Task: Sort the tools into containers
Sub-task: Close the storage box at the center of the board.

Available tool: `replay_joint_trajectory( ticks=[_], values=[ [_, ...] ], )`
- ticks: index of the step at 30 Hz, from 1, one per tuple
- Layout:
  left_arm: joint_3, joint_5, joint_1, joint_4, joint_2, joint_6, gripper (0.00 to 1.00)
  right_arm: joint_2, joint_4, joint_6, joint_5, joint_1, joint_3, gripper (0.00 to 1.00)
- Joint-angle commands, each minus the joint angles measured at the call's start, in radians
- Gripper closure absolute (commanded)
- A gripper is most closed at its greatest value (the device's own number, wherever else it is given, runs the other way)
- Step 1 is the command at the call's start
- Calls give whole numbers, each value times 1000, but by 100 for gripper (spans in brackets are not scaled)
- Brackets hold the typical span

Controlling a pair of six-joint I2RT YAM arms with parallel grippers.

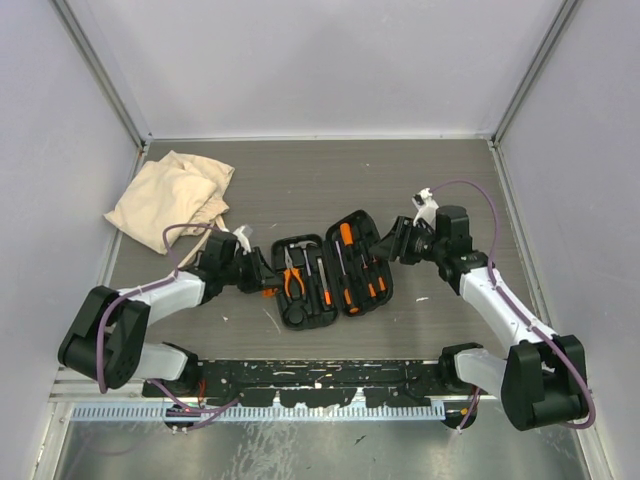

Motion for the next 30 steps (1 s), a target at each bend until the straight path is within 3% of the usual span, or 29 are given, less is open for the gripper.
replay_joint_trajectory(
  ticks=[1,5,16,22,30],
  values=[
    [27,181,-35,236,-67,-60,75,0,-71,18,-136,79,27,49],
    [20,175,-35,232,-69,-57,70,6,-107,10,-90,133,60,49],
    [15,145,-27,186,-138,-49,31,18,-191,12,74,287,145,50],
    [43,116,-17,75,-267,-20,25,38,-197,19,98,331,165,50],
    [41,-56,-11,-115,-457,53,23,91,-149,53,109,401,204,50]
  ],
)
